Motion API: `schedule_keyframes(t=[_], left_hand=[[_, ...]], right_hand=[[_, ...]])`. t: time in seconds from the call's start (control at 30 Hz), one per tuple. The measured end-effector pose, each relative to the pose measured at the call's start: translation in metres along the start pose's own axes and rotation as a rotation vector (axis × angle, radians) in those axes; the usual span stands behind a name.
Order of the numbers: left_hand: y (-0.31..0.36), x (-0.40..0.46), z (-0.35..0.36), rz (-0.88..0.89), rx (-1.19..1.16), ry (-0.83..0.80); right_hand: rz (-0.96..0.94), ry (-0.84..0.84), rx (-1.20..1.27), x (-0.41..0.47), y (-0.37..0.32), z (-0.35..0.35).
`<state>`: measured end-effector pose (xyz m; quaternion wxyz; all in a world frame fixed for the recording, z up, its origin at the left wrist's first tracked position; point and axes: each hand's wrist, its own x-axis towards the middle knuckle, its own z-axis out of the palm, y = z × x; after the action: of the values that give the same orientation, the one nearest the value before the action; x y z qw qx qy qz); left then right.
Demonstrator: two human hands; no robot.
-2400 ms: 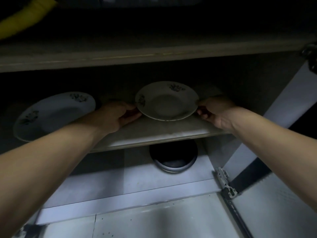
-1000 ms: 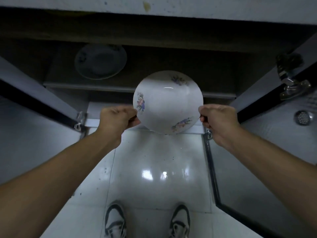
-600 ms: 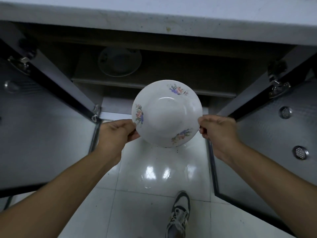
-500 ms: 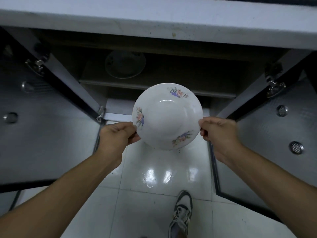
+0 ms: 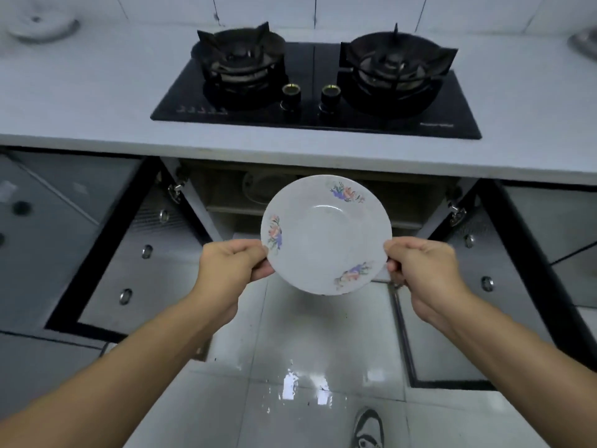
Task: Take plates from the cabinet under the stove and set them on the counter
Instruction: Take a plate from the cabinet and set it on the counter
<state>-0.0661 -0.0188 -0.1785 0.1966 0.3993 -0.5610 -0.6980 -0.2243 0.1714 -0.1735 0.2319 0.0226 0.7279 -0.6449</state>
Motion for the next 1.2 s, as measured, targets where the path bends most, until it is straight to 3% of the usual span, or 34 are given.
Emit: schedule_keyframes(t=[0.73, 1.2], left_hand=[[0.273, -0.138, 0.045, 0.027, -0.172, 0.061], [0.322, -0.212, 0.034, 0.003, -0.217, 0.232]], right_hand=[[-0.14, -0.079, -0.024, -0.116, -0.282, -0.066], [-0.108, -0.186, -0.054, -0.173, -0.328, -0.073]])
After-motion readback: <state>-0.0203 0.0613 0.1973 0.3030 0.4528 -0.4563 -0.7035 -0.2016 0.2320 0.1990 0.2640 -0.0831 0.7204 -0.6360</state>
